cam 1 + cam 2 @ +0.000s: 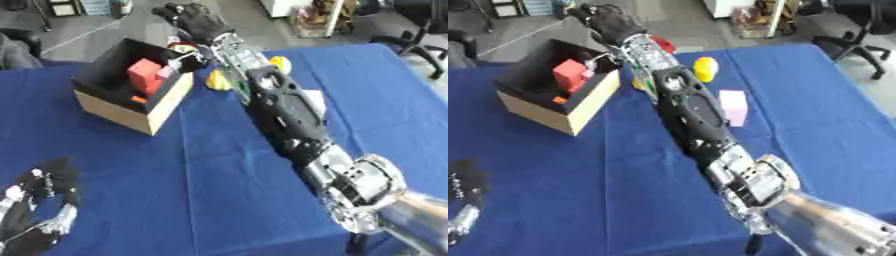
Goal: Pick up objects on the table and place them in the box.
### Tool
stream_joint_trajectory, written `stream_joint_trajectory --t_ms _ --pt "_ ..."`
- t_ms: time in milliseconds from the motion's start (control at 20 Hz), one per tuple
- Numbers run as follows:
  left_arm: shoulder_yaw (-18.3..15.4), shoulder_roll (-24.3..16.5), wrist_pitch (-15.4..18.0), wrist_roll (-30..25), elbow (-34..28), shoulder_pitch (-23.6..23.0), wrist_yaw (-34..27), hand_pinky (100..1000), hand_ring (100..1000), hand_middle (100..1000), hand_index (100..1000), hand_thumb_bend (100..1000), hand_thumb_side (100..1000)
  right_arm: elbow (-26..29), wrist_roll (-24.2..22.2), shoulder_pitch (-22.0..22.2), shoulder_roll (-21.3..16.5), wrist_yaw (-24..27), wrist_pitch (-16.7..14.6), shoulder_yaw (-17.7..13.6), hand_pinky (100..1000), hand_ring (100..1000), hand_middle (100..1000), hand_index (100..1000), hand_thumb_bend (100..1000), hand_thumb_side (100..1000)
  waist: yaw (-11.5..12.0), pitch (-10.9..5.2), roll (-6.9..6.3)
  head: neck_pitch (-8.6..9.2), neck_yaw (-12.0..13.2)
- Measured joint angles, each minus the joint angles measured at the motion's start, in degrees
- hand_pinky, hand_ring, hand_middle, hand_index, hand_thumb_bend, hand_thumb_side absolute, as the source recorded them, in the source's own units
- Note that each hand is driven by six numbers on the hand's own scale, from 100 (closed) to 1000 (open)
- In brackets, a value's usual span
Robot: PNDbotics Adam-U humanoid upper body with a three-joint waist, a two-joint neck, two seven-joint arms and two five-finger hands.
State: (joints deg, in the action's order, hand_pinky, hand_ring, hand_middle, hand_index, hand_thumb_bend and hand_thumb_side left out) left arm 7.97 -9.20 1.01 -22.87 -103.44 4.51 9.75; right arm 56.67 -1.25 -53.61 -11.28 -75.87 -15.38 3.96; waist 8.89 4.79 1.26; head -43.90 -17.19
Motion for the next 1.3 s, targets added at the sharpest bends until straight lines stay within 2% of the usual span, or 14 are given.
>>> stream_joint_trajectory --t_ms 200,350,550,750,900,1050,1300 --pt "-0.6 -0.5 -0.1 0.6 0.0 0.0 0.3 734 651 660 867 100 172 5.5 -2.4 6.0 -6.0 3.9 -3.9 2.3 899 831 880 991 261 411 -1.6 0.00 0.79 0.00 1.4" --pt "-0.9 -0.9 -0.1 0.9 0.0 0.0 0.4 734 651 660 867 100 171 7.6 -5.3 10.9 -10.7 6.9 -6.9 3.0 909 839 888 992 242 466 -1.8 0.00 1.05 0.00 2.0" --pt "-1.1 -1.0 -0.1 1.2 0.0 0.0 0.6 734 651 660 867 100 171 7.3 -9.1 17.3 -16.8 10.8 -10.8 1.7 922 851 900 996 229 532 -1.8 0.00 1.20 0.00 2.0" --pt "-1.1 -1.0 -0.1 1.3 0.0 0.0 0.6 734 651 661 867 100 171 5.7 -12.8 23.3 -20.3 14.6 -13.7 -1.2 931 862 914 997 233 549 -1.8 0.00 1.25 0.00 1.9" --pt "-1.1 -1.0 -0.1 1.3 0.0 0.0 0.6 734 652 661 867 100 173 5.7 -15.6 26.5 -21.2 17.5 -13.0 -3.4 930 859 909 995 232 555 -1.8 0.00 1.28 0.00 1.8" --pt "-1.1 -1.0 -0.1 1.3 0.0 0.0 0.7 734 652 661 867 100 171 5.8 -18.2 26.7 -21.5 20.3 -11.0 -5.0 927 858 908 994 237 543 -1.8 0.00 1.31 0.00 1.8" --pt "-1.1 -1.0 -0.1 1.3 0.0 0.0 0.7 735 652 662 867 100 171 6.3 -21.4 26.5 -21.8 24.9 -6.8 -5.7 927 860 912 995 242 517 -1.8 0.00 1.31 0.00 1.8"
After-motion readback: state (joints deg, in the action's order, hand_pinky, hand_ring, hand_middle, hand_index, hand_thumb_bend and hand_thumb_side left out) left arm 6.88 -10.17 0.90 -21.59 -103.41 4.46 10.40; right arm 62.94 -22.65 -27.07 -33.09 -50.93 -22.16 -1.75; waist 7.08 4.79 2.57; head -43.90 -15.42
